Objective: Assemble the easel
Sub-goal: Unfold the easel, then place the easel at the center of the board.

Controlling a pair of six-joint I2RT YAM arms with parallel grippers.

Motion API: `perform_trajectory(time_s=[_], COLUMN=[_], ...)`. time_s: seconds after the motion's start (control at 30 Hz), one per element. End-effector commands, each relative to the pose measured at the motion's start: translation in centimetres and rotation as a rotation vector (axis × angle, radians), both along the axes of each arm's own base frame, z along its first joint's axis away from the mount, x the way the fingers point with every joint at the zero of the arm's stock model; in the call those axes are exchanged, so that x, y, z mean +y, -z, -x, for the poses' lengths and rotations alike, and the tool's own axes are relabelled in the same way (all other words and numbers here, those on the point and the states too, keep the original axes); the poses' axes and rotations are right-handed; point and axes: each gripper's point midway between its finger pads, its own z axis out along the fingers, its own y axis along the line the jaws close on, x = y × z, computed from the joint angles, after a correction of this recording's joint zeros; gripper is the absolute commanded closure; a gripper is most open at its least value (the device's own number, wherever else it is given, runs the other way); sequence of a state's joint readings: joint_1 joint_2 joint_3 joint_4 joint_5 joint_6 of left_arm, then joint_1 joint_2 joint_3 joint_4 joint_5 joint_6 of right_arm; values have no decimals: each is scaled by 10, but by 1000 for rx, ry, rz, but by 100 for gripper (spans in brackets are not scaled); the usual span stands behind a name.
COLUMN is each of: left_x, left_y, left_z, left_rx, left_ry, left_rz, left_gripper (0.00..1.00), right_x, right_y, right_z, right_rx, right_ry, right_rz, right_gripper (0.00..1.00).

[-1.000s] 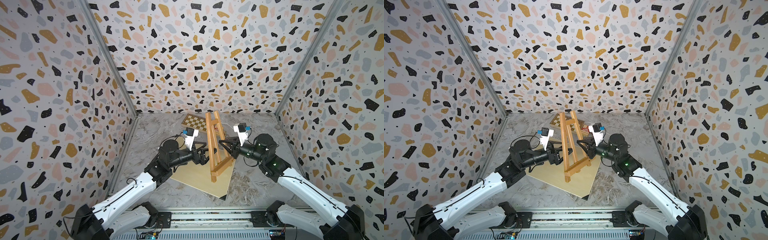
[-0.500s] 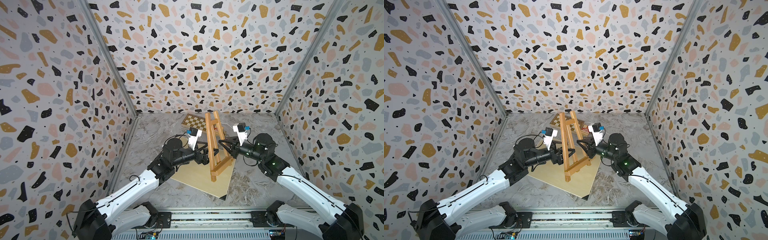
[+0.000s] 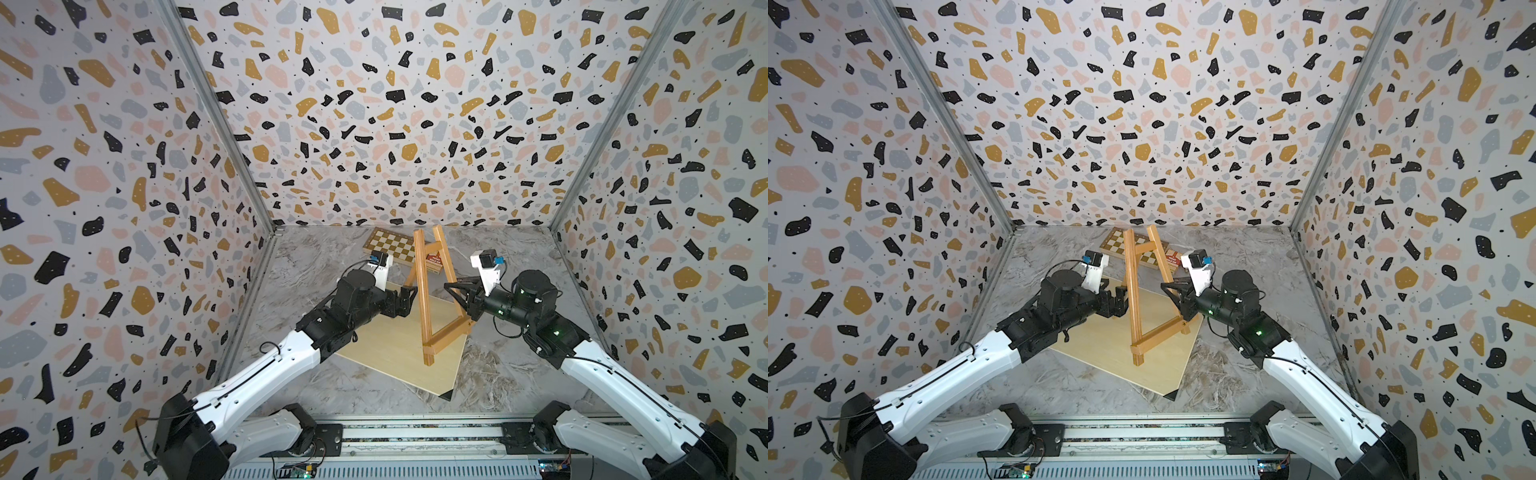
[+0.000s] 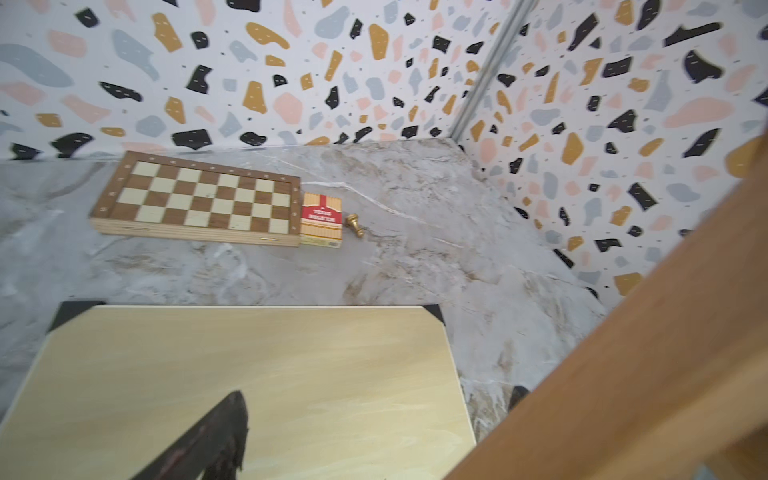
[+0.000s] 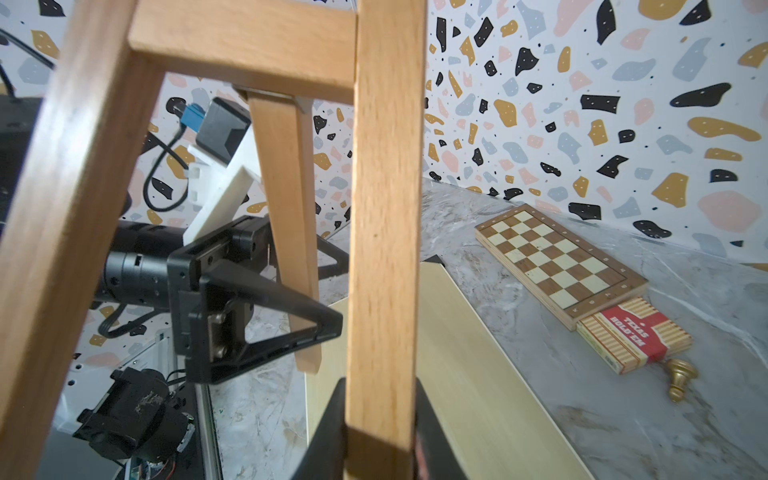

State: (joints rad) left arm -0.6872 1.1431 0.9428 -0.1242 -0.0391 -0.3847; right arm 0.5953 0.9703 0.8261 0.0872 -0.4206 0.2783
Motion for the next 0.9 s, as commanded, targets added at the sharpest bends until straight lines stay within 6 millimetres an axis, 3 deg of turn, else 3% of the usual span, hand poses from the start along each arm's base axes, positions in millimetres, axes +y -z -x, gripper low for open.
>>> perform_trajectory(time_s=[0.0,0.17,0.3,0.37,0.53,0.63,0.87], left_x=[32,20,3,-2,16,18,20], left_y=[-7,-9,-2,2,21,19,20], left_z=[-26,-27,-10,1,12,15,6], left_rx=[-33,-3,31,40,129,126,123], left_ry=[-165,-122,1,57,-19,-21,-63], left_rz=[-74,-38,23,48,41,51,49], left_gripper=[5,3,0,1,1,1,1], right_x=[-5,-15,-24,-42,-106,-137,-182], right_y=[-23,-18,-20,-17,-5,10,63], right_z=[16,0,-26,-49,-99,-121,-165], right_rx=[-65,-54,-47,-24,-48,-88,-38], right_ry=[-24,82,183,313,671,857,1012], right_rz=[-15,-3,-7,-4,17,76,186], right_gripper=[100,100,100,100,100,100,100])
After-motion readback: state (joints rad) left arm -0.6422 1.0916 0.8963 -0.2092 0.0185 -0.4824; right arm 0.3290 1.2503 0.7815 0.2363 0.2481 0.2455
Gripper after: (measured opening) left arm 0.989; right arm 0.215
